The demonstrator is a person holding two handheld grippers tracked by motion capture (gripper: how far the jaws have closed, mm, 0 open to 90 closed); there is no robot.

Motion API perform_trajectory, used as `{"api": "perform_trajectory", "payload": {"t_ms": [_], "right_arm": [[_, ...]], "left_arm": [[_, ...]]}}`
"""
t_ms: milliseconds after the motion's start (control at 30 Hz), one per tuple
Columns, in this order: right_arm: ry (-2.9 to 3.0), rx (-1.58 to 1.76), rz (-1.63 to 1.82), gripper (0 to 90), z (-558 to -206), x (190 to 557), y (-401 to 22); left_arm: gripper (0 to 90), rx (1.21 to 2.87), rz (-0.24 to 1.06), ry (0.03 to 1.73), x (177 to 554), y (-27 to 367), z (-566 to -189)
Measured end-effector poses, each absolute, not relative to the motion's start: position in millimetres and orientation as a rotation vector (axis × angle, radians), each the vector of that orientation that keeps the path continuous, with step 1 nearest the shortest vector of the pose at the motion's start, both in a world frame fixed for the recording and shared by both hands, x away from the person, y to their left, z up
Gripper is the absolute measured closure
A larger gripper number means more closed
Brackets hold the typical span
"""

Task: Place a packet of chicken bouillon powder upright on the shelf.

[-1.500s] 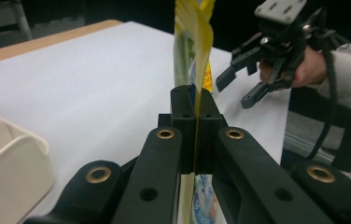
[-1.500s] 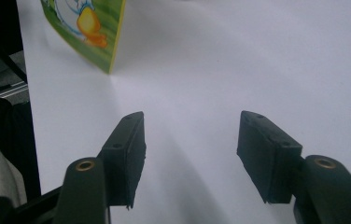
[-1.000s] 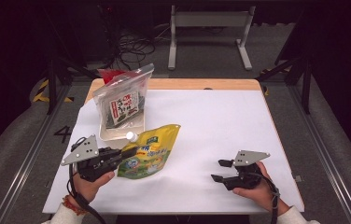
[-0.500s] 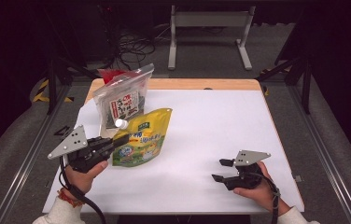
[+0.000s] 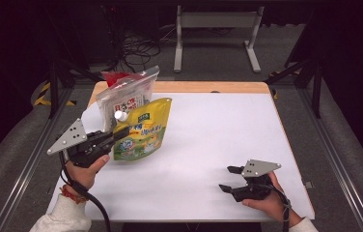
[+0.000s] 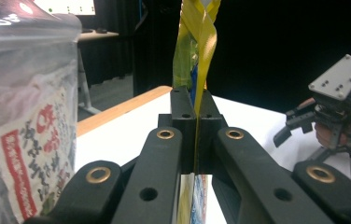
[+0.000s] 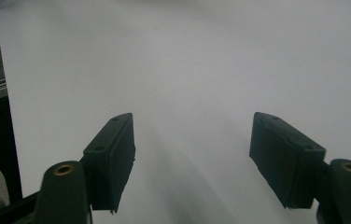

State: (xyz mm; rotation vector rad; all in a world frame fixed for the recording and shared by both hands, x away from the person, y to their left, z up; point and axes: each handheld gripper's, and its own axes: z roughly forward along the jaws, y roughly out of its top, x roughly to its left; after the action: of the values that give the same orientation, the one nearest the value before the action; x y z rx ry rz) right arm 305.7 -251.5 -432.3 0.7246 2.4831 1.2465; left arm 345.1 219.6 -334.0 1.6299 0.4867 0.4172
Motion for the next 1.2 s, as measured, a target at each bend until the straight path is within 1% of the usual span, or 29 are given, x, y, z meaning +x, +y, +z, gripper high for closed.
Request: {"api": "perform_trajectory", "payload": {"t_ms": [367,633,900,1033,1133,1200], "right_arm": [[2.495,0.745,1.221,30.1,-437.3,306.1,-252.8],[2.500,0.748,1.220,29.7,-438.4,306.2,-252.4],[2.511,0.754,1.210,29.7,-440.2,306.5,-252.5],[2.517,0.748,1.204,29.5,-440.8,306.4,-251.7],[2.524,0.744,1.207,29.4,-440.9,306.1,-250.9],[2.527,0.742,1.202,29.4,-441.1,306.0,-250.5]], "left_arm": [[90.0,1.598,0.476,0.481,358.4,231.2,-328.0],[90.0,1.586,0.521,0.526,372.7,240.4,-328.7],[90.0,1.590,0.524,0.535,384.6,245.2,-339.1],[90.0,1.614,0.569,0.550,391.0,247.2,-346.1],[90.0,1.611,0.567,0.561,394.8,247.5,-350.8],[90.0,1.600,0.539,0.552,398.8,249.6,-355.4]]}}
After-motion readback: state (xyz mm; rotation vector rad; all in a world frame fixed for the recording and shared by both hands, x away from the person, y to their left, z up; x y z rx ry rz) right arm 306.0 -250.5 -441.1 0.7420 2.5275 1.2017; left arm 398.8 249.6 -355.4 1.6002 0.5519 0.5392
